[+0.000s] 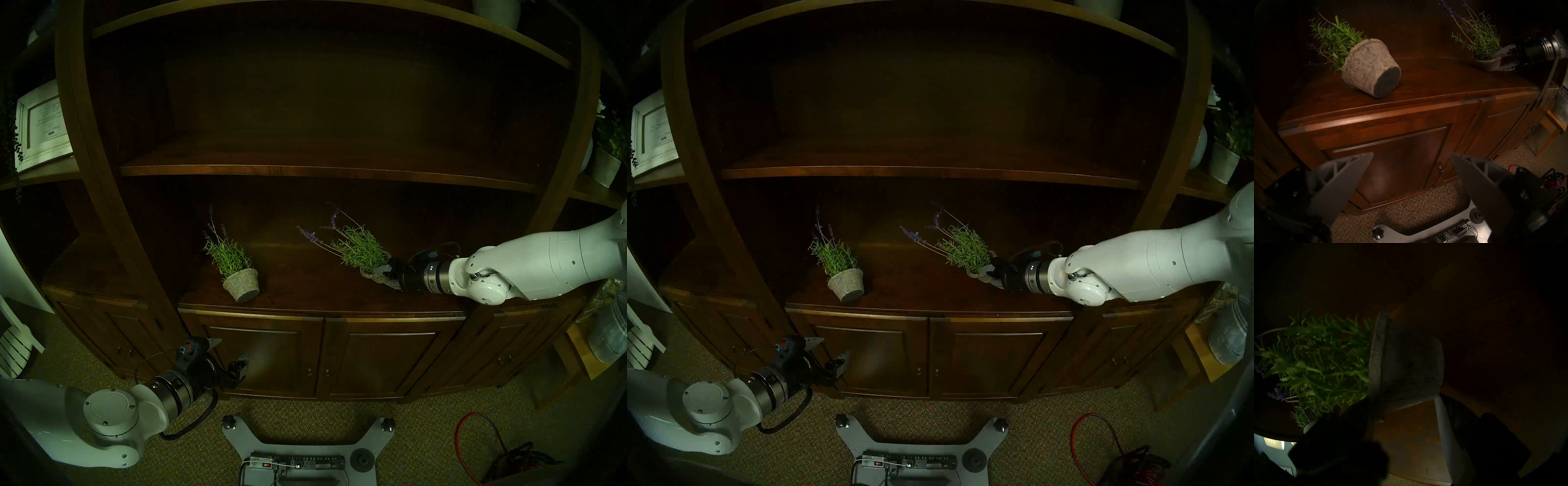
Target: Place the fake decorative plant upright
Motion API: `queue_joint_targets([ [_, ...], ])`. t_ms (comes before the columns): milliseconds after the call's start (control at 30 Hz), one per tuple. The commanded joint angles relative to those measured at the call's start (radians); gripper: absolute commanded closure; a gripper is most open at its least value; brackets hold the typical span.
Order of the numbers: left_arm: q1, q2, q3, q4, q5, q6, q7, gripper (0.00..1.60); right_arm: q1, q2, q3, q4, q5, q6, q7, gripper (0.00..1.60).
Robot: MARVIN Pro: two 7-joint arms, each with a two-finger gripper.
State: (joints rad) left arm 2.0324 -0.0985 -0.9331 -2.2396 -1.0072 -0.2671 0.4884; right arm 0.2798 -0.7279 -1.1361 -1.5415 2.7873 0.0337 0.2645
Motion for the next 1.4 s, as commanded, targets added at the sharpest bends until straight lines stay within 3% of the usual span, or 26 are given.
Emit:
queue_joint_targets([
  [0,-0.009,-0.001,-0.011,-0.011,0.001,-0.008,0.002,0.00,0.032,0.020,-0.003,0.018,0.007,0.007,-0.014,1.26],
  [267,-0.010,-0.001,-0.011,-0.011,0.001,-0.008,0.002,0.00,0.066,0.048,-0.016,0.024,0.017,0.039,-0.014,1.20],
  [800,-0.009,-0.001,-0.011,-0.011,0.001,-0.008,0.002,0.00,0.039,0.018,-0.009,0.063,0.036,0.073,-0.014,0.60],
  [1167,-0.009,-0.001,-0.011,-0.011,0.001,-0.008,0.002,0.00,0.028,0.000,-0.013,0.083,0.045,0.081,-0.010,0.62],
  [1367,-0.009,-0.001,-0.011,-0.011,0.001,-0.008,0.002,0.00,0.051,0.004,-0.023,0.087,0.038,0.088,-0.016,0.79],
])
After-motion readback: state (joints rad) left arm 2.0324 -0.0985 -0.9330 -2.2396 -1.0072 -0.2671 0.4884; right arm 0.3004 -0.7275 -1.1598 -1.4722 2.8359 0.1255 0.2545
